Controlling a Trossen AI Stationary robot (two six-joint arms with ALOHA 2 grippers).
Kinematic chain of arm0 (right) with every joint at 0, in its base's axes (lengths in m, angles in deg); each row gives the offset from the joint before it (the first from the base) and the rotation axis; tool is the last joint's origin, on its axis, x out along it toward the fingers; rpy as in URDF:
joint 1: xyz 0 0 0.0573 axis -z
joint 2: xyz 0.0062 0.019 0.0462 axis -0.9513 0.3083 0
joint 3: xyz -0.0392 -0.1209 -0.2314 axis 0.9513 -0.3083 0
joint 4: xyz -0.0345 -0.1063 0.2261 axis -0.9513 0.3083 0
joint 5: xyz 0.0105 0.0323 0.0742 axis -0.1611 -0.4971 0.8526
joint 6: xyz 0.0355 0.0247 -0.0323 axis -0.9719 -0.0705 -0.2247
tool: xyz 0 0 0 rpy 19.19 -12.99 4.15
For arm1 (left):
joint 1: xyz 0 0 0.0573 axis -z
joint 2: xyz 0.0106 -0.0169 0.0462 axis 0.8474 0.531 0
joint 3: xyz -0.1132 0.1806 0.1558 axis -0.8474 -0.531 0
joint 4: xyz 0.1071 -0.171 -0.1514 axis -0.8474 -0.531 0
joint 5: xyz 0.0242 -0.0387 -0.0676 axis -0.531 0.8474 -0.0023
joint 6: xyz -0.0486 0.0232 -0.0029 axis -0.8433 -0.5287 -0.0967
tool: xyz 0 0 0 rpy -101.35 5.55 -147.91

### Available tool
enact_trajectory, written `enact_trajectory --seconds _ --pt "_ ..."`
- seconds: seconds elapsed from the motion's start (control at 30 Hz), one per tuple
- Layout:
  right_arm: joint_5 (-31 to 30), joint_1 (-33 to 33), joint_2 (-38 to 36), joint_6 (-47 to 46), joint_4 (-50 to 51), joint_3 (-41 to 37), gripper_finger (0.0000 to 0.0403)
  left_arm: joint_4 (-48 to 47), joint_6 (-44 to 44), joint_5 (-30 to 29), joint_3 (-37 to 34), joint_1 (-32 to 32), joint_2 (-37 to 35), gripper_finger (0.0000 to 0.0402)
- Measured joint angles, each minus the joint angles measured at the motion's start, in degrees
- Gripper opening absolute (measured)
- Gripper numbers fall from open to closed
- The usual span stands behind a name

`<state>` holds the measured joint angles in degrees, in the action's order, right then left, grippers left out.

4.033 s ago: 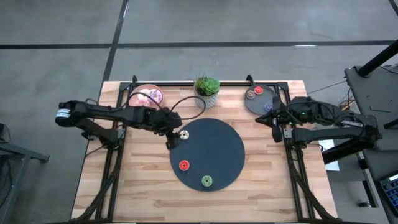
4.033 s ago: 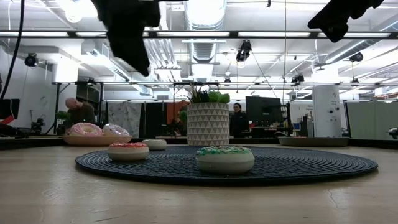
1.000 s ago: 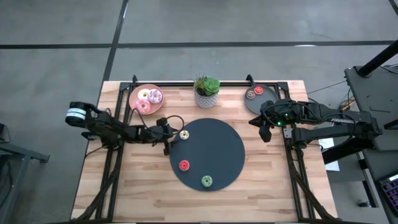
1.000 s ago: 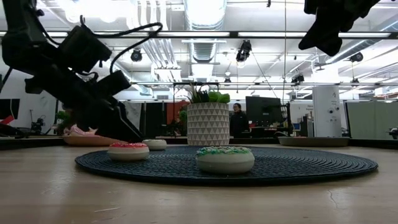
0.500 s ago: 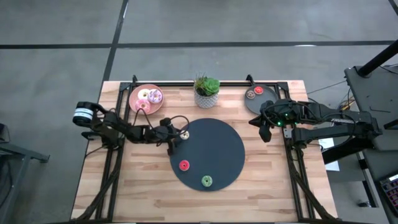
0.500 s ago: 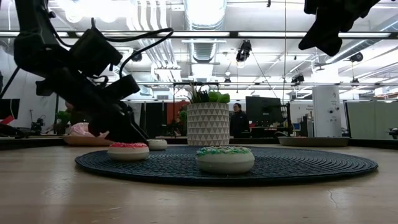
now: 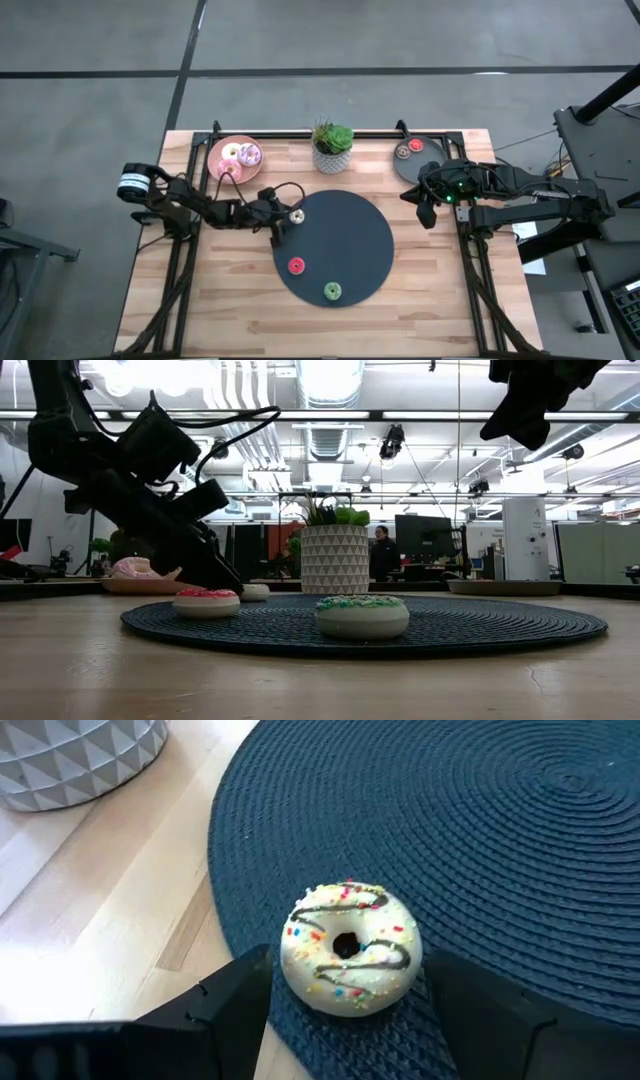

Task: Pick & Place donuts
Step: Put the small white donut on the gray plate

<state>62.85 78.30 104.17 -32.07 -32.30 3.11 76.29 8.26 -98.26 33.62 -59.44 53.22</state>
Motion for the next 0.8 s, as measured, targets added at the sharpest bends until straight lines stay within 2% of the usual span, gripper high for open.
enact_trajectory --seconds 0.8 --pt "0.0 0.0 0.0 0.0 0.0 0.0 0.0009 -0.2 0.0 0.9 1.8 -0.4 1.9 0.0234"
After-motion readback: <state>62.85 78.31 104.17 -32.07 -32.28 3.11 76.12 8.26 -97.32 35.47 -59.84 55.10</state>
